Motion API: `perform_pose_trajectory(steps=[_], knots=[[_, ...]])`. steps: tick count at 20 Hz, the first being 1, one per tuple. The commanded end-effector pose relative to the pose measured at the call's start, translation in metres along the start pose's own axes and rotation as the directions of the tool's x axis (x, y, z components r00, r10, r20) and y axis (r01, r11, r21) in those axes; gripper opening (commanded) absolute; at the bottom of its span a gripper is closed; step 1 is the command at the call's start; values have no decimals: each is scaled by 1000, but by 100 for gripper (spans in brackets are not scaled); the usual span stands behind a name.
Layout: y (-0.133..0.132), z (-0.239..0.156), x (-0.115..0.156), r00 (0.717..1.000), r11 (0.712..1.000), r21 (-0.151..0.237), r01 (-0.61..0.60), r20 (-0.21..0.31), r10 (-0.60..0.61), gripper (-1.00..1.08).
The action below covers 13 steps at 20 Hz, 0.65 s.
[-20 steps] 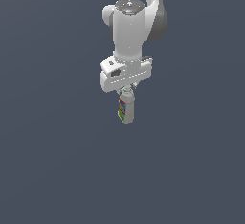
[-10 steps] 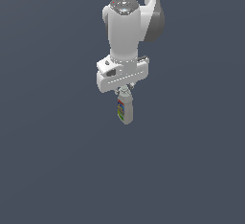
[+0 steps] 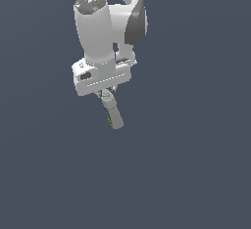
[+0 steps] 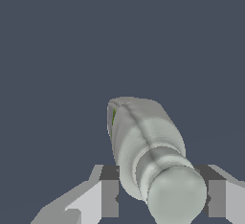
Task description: Pick up the object and move it to a goal position.
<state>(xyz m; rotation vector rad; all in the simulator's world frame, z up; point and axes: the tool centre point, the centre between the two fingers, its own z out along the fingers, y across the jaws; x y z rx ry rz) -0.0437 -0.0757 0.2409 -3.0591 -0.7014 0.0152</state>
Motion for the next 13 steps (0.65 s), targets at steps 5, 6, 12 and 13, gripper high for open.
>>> perform_pose_trajectory(steps=[5,6,12,13], knots=[[50,-13,-9,1000,1000,-6,-1,-9,1,-100],[54,-14,-10,1000,1000,-6,-1,-9,1,-100],[66,-16,-12,1000,1000,-5,-1,-9,1,-100],[66,-16,-11,1000,1000,-5,-1,-9,1,-100]])
